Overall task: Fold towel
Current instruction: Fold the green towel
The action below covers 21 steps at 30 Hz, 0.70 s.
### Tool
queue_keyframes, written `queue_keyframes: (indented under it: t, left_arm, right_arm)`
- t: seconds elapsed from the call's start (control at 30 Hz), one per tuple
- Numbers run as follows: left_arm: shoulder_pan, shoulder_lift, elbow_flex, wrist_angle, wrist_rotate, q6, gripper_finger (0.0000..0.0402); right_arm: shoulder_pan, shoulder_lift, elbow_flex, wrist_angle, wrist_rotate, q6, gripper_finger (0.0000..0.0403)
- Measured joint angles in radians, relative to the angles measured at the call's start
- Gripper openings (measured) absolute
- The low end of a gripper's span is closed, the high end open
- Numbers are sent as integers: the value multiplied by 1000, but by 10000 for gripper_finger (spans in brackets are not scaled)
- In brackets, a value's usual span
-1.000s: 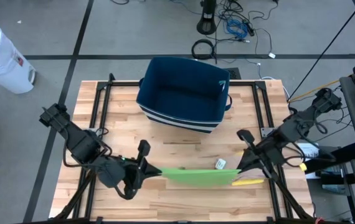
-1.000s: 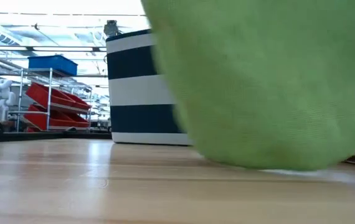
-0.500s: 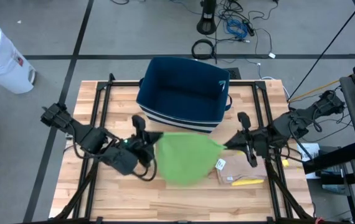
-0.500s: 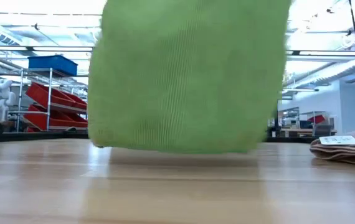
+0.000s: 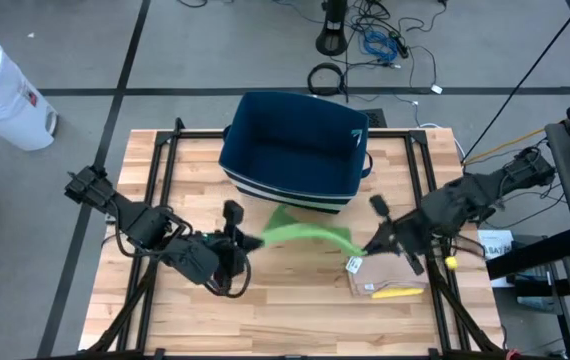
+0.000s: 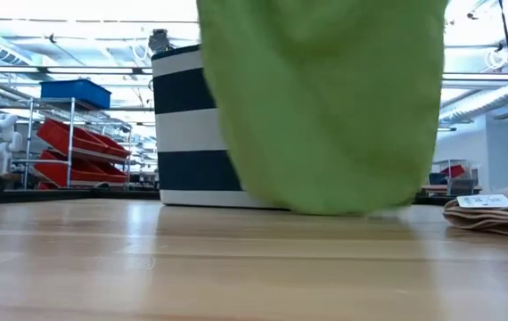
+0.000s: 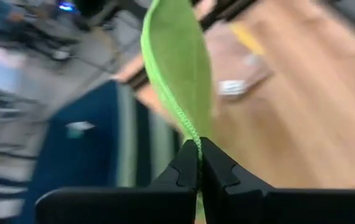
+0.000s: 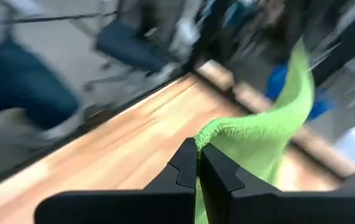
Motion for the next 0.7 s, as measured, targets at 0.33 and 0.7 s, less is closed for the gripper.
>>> queue_keyframes:
  t: [0.33, 0.7]
  left_arm:
    - [8, 8, -195, 74, 308, -185, 1]
    - [7, 8, -495, 435, 475, -287, 1]
  right_arm:
    - [22, 195, -141, 206, -243, 174, 0]
    - [78, 499, -159, 426, -258, 218, 0]
